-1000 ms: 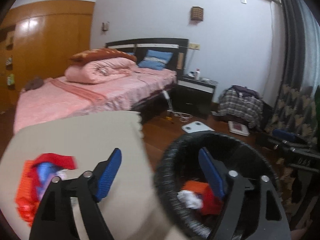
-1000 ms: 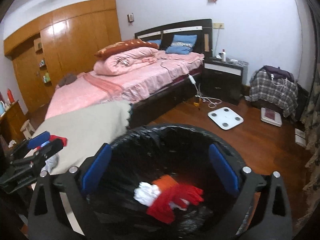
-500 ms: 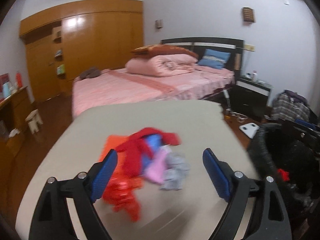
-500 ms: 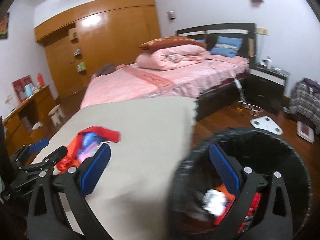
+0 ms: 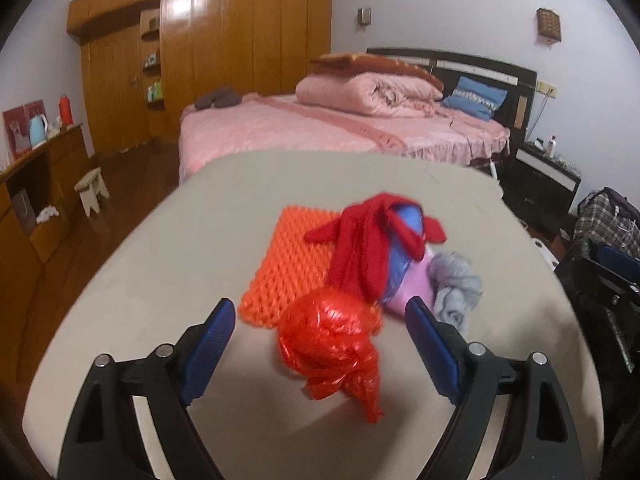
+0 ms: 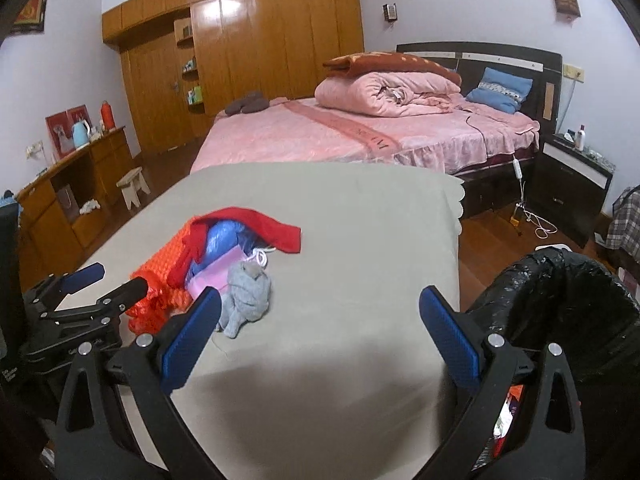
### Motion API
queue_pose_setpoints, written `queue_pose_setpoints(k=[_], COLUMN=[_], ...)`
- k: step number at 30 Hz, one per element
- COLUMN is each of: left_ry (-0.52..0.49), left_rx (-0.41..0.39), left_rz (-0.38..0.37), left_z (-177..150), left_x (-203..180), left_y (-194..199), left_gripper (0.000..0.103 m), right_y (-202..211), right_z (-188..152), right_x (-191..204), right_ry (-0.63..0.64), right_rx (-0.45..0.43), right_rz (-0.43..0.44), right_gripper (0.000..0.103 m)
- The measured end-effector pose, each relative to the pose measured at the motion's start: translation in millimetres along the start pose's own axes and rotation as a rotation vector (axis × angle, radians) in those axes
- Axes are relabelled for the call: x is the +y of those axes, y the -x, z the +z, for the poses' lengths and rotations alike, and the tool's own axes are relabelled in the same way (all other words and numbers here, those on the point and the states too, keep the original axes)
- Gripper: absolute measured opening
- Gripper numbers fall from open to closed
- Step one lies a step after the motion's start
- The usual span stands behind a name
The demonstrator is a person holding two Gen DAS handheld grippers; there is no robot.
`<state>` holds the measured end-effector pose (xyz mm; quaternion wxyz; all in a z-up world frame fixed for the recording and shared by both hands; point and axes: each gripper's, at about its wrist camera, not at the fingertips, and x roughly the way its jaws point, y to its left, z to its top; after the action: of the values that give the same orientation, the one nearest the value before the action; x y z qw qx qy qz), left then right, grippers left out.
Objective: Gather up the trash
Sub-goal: 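Move both tools back over the pile and grasp the red plastic bag with the left tool, then grasp the grey sock with the right tool while the left tool holds the red bag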
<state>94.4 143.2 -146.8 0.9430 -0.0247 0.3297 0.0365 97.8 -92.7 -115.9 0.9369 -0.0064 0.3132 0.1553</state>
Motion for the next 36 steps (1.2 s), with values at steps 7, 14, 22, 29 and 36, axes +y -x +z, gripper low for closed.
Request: queue_pose_setpoints(k=[7,14,22,29,36], left_ry=[0.029,0.04,0.03,0.031,0.039], left_rx=[0.056,0.117,0.115,0.037,0.004], left_rz=[-0.003,-0.015,-0.051,-0.049,-0.006], left_z=[-6.4,-8.7,-9.9,-3.3,7.7], left_x=[5.4,4.1,2.3,6.7,18.6], left_y=[-18.9,-34.4,-33.1,-11.7,-9.7], left_gripper=[0.084,0.071,0.048,0.048,0.048], right_y=[-10.3,-15.1,-19.1,-22.3,-34.9], right_z=[-7.5,-12.8,-14.3,-12.8,-4.9], right_x=[2.9,5.0,7.1,8.4,18.8], right_ry=[0.013,0.027,0.03,0.018,0.006], right_rx=[0.028,0.042,0.056,0.052,0.053], right_rz=[0.0,0.005,0.006,0.012,0.025], right_gripper=[0.097,0.097,0.097,0.097,0.097])
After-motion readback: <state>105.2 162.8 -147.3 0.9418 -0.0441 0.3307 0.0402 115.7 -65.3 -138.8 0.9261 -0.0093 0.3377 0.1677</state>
